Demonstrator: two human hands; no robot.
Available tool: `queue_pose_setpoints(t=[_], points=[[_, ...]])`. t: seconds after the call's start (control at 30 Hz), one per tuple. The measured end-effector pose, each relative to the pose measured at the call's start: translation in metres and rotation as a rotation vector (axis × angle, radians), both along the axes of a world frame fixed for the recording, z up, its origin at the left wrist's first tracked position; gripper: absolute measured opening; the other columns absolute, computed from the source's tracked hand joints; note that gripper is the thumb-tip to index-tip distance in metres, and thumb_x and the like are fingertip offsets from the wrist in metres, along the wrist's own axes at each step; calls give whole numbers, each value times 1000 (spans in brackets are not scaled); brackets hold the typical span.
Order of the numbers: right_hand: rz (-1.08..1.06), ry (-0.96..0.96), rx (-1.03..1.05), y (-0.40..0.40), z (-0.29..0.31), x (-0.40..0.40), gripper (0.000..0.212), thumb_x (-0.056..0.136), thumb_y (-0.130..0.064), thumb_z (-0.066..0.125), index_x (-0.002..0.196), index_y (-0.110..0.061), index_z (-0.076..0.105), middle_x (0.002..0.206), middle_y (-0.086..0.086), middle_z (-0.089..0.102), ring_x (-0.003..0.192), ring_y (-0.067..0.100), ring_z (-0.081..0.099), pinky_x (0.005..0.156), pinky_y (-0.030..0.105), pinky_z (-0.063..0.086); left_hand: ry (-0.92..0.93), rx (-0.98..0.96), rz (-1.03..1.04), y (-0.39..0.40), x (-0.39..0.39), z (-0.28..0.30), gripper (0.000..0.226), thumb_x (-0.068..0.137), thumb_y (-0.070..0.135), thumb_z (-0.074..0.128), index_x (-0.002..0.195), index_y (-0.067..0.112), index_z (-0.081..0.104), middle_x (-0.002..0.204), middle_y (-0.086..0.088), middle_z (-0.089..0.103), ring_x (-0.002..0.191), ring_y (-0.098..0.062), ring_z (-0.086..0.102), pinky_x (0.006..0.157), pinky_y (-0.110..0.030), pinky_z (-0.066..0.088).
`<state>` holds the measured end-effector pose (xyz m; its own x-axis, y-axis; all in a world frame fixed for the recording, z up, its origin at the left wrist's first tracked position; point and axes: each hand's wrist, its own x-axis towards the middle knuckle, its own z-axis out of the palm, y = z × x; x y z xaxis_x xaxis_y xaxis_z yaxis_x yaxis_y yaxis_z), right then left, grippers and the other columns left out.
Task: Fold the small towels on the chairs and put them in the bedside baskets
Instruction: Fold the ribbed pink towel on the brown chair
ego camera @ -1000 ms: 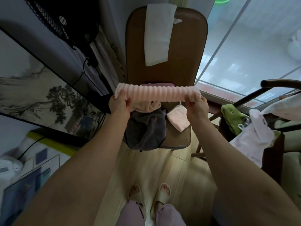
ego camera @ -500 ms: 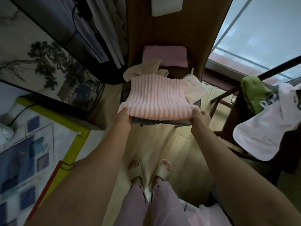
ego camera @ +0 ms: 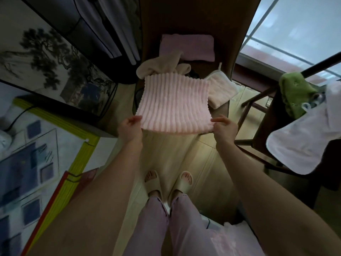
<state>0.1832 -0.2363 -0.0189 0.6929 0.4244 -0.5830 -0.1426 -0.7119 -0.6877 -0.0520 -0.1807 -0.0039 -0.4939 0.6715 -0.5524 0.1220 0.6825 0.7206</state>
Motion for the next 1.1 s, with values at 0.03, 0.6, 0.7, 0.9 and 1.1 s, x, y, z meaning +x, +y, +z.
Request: queue_pose_setpoints(t=[0.03,0.6,0.7,0.9,1.1], points=[[1,29,21,1,2,1,35,85,11,48,79,-13,73,118,-9,61,101,3,53,71,18,47,-51,-4,4,2,1,2,18,84,-5,62,97,4,70,100,-7,68,93,-17,63,81,-27,54],[181,-89,2,76,-7,18,10,90,-25,66,94,-16,71,89,1,71,87,15,68,84,36,57,302,-50,-429,94,18,-4,19,94,18,56,104,8,70,94,-4,63,84,-16,54,52,-20,34],[141,-181,-27,98,-16,14,13,93,-31,63,92,-19,67,86,1,69,80,15,67,84,38,58,316,-73,-502,121,19,-16,20,92,33,62,87,13,66,82,-2,60,77,-17,53,51,-19,31],[60,-228,-63,134,-30,12,13,95,-27,60,92,-16,65,92,-1,64,87,14,60,88,34,54,254,-133,-511,162,35,-30,39,92,42,61,115,11,60,108,-5,61,98,-21,58,74,-28,43],[79,-214,-96,152,-50,20,20,98,-28,56,102,-12,66,98,-5,57,93,12,56,89,30,47,263,-181,-537,184,45,-56,37,96,41,54,112,10,62,119,-9,62,109,-27,59,80,-29,40]])
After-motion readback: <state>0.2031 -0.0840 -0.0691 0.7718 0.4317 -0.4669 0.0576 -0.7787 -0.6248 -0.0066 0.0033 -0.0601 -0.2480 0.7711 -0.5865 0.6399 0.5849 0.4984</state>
